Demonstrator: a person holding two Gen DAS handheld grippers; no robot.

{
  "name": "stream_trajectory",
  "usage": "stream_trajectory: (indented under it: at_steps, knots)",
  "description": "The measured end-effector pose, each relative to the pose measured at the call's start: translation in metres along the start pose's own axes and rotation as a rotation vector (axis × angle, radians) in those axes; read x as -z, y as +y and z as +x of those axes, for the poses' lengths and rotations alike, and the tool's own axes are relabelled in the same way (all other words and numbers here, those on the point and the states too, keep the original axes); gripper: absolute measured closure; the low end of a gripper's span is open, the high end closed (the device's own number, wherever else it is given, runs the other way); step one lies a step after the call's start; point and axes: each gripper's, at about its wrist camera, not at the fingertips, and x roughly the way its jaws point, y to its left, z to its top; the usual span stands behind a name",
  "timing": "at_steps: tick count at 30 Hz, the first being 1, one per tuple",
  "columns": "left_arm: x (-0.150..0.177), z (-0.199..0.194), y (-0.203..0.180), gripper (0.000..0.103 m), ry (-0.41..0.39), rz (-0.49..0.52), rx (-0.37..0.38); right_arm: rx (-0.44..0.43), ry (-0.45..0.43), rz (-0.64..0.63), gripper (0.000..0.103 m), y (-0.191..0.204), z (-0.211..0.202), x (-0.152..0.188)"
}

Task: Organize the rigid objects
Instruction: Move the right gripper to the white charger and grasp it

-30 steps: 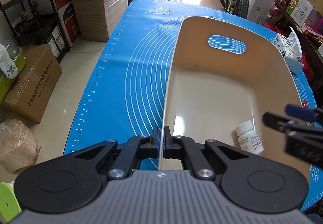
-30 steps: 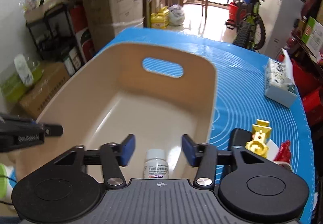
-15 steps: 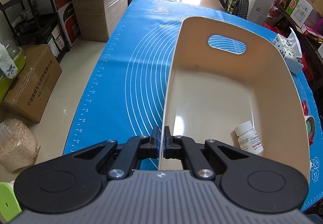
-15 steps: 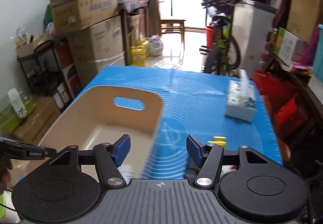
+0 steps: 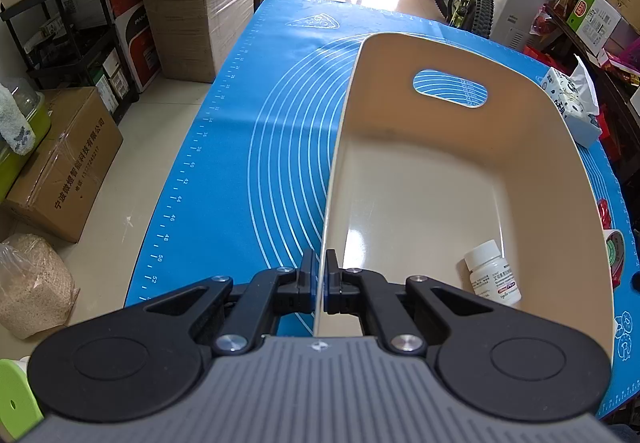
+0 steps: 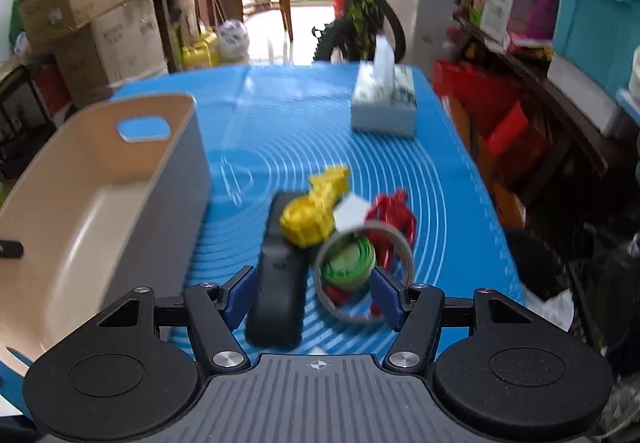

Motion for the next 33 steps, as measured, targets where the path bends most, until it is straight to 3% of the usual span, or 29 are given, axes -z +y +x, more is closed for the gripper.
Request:
stream_trajectory:
  at_steps: [10, 17, 22, 31, 33]
  knots:
    - [0.000, 0.000, 0.000, 0.098, 0.000, -0.001, 0.001, -0.010, 0.172, 0.052, 0.034, -0.003, 0.034, 0.031]
    - [0.000, 0.000, 0.000, 0.098, 0.000, 0.000, 0.000, -0.001, 0.245, 0.078, 0.034, -0.003, 0.049, 0.040]
    - [0.000, 0.000, 0.000, 0.098, 0.000, 0.000, 0.000, -0.024, 0.280, 0.111, 0.044, -0.004, 0.057, 0.043]
    - [0.000, 0.000, 0.000, 0.098, 0.000, -0.001, 0.001, -0.018, 0.269, 0.112, 0.062, -0.004, 0.058, 0.043]
    - [0.000, 0.000, 0.000, 0.098, 0.000, 0.000, 0.000, -0.023, 0.270, 0.125, 0.062, -0.007, 0.058, 0.042]
